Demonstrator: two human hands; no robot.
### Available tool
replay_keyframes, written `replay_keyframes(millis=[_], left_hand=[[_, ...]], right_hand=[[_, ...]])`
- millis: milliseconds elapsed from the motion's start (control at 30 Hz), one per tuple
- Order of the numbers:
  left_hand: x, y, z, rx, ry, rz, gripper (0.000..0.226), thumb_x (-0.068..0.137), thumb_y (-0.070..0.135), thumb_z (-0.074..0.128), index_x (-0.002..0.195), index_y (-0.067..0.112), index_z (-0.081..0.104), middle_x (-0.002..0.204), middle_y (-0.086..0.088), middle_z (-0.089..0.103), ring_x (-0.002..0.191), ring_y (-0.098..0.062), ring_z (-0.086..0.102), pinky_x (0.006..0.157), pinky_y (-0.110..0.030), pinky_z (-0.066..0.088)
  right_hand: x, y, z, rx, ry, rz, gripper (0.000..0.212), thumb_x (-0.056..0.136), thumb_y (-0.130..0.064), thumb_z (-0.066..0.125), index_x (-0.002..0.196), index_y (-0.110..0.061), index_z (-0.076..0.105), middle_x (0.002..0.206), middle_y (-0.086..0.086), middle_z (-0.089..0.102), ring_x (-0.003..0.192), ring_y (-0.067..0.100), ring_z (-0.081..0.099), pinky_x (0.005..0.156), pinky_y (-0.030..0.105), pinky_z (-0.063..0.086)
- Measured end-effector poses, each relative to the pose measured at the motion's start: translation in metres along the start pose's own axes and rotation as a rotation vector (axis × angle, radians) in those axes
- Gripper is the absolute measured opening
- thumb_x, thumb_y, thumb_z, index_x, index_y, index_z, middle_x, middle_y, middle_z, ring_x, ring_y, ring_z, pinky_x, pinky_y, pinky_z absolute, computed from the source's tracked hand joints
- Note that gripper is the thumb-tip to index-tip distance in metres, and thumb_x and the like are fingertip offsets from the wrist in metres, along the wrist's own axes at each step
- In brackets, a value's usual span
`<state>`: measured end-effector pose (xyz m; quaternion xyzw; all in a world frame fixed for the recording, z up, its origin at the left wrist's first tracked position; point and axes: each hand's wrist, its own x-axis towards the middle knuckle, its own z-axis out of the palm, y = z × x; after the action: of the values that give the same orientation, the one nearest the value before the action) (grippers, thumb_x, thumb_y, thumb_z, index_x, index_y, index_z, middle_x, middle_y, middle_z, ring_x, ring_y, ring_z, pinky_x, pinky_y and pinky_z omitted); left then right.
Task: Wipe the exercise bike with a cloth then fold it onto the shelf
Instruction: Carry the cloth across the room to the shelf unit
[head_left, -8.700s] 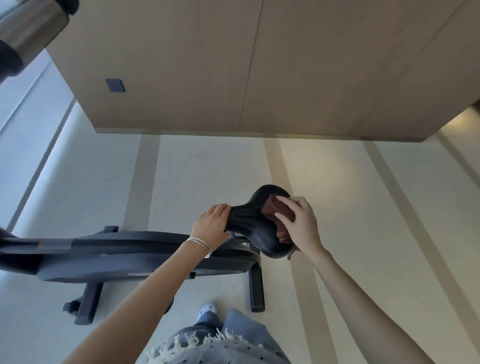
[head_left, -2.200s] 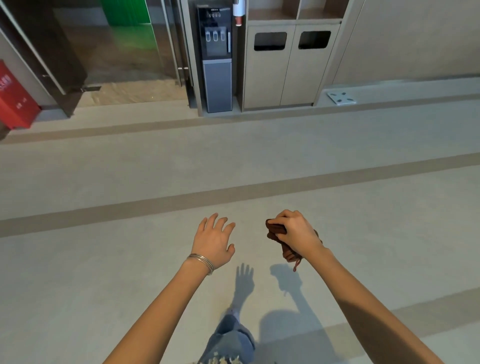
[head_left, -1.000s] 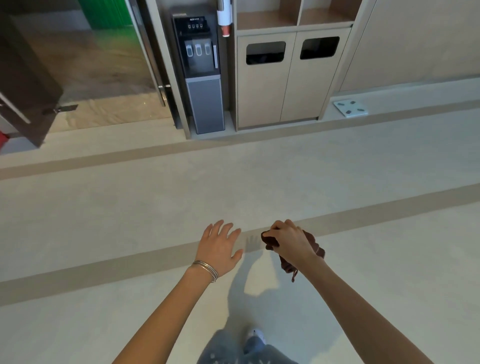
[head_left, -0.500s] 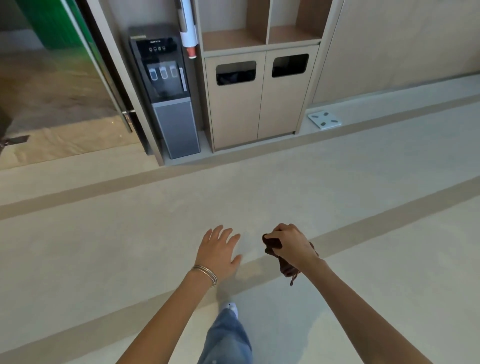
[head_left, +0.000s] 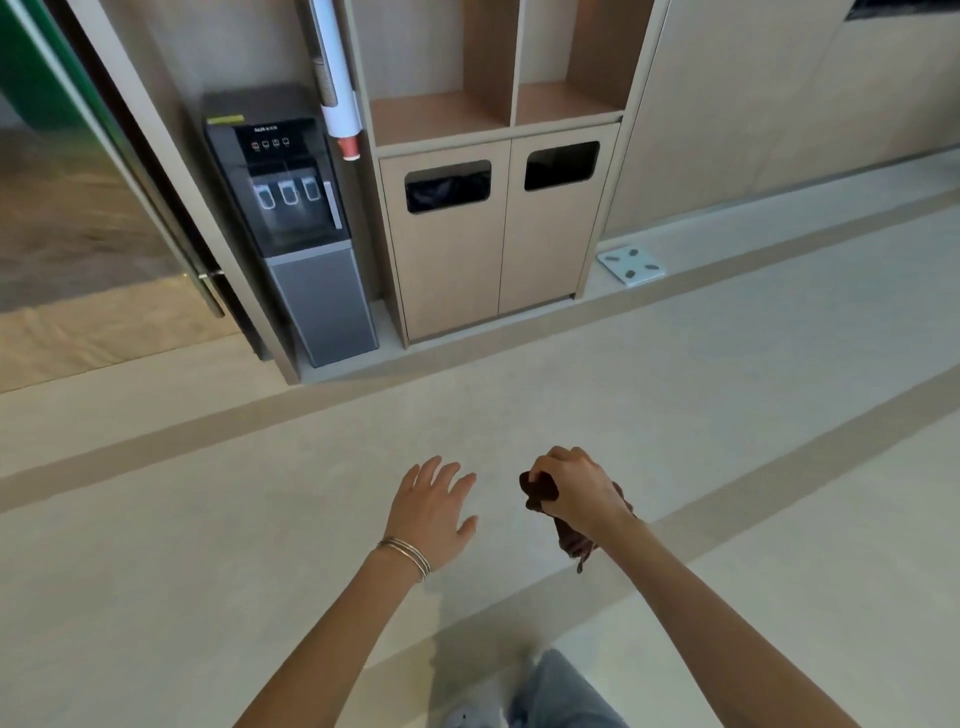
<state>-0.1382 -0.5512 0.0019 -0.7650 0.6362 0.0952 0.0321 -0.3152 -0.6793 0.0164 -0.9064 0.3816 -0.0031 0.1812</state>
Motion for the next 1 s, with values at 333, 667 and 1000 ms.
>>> replay_keyframes(millis=[333,667,1000], left_hand=[[0.143,-0.003,-0.021,-0.014,-0.016,-0.043,0.058,0.093,0.046,0.035,0.146,0.024,0.024,0.155,-0.001,0.023,0.145,-0.023,0.009,0.119,-0.041,0.009],[0.299,0.010,-0.079,0.002,0.047,-0.078,0.058,0.093,0.045,0.037,0.146,0.023,0.023,0.156,-0.003,0.021,0.145,-0.027,0.010,0.119,-0.043,0.009],[0.383,-0.017,-0.083,0.008,0.012,-0.097,0.058,0.093,0.045,0.037,0.145,0.025,0.024,0.155,-0.001,0.024,0.145,-0.024,0.012,0.119,-0.041,0.009]], right_hand=[[0.133,0.074,-0.019,0.018,-0.042,-0.042,0.030,0.079,-0.026,0.070,0.107,-0.023,0.060,0.111,-0.003,0.058,0.100,0.020,0.050,0.083,0.032,0.045],[0.271,0.153,-0.096,-0.006,0.020,-0.119,0.030,0.080,-0.026,0.070,0.108,-0.022,0.061,0.109,-0.001,0.059,0.099,0.021,0.050,0.084,0.032,0.045],[0.353,0.192,-0.102,0.029,-0.057,-0.097,0.030,0.080,-0.026,0.070,0.108,-0.023,0.061,0.109,-0.003,0.059,0.099,0.019,0.050,0.084,0.031,0.045]])
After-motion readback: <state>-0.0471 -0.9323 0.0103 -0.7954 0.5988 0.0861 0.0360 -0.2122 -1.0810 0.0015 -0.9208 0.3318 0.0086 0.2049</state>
